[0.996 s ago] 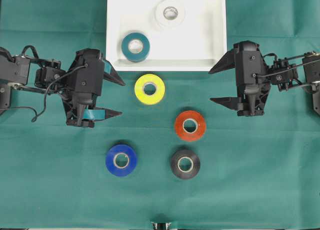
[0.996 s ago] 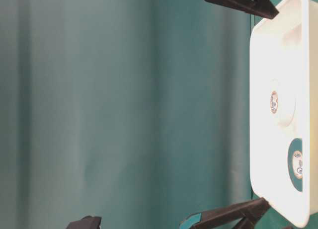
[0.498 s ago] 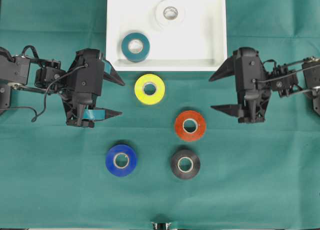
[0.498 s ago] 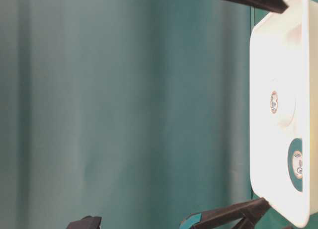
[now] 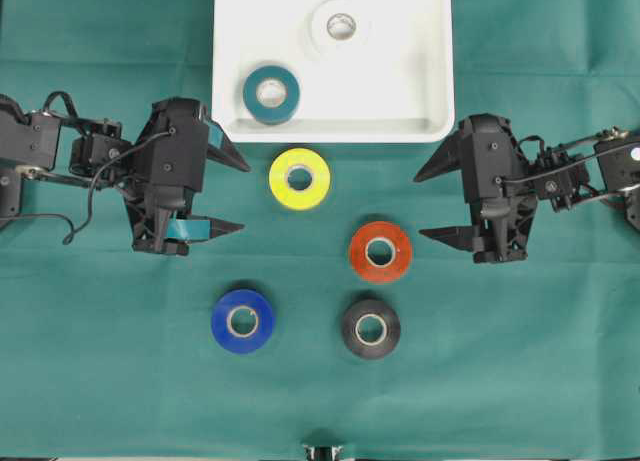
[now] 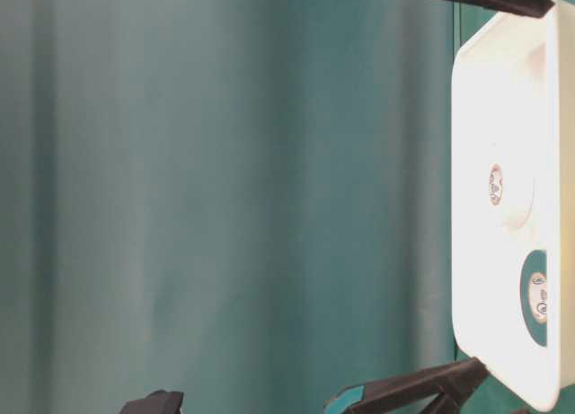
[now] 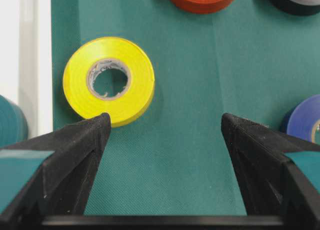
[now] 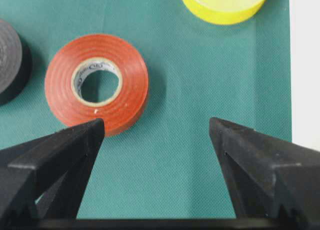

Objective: Put the tape alternately from left to right into the white case.
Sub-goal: 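Move the right gripper over the orange-red tape roll and grasp its core, then lift the orange-red roll with the right gripper and lower it into the tray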

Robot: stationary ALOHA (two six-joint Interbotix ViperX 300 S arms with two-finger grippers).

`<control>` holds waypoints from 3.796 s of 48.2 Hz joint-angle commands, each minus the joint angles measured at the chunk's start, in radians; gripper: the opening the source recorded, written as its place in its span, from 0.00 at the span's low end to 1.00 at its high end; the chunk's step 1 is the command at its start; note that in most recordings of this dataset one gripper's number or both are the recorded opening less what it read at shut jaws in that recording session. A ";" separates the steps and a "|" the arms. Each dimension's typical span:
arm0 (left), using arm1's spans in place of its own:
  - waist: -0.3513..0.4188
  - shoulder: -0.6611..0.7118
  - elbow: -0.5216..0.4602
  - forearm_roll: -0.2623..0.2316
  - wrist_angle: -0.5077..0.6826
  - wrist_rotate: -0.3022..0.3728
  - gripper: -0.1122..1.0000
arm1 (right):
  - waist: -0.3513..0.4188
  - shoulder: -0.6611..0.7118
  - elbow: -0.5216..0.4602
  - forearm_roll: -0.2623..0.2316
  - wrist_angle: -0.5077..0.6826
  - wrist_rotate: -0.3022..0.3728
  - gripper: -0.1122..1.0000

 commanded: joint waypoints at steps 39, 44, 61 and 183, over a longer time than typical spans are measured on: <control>-0.003 -0.011 -0.011 -0.002 -0.006 0.000 0.93 | 0.031 0.249 -0.204 -0.002 0.008 0.006 0.85; -0.003 -0.011 -0.011 0.000 -0.006 0.000 0.93 | 0.034 0.262 -0.210 -0.002 0.008 0.006 0.85; -0.003 -0.011 -0.011 0.000 -0.006 0.000 0.93 | 0.034 0.318 -0.233 -0.002 0.008 0.006 0.85; -0.003 -0.011 -0.008 -0.002 -0.006 0.000 0.93 | -0.011 0.195 -0.279 -0.005 0.166 0.035 0.12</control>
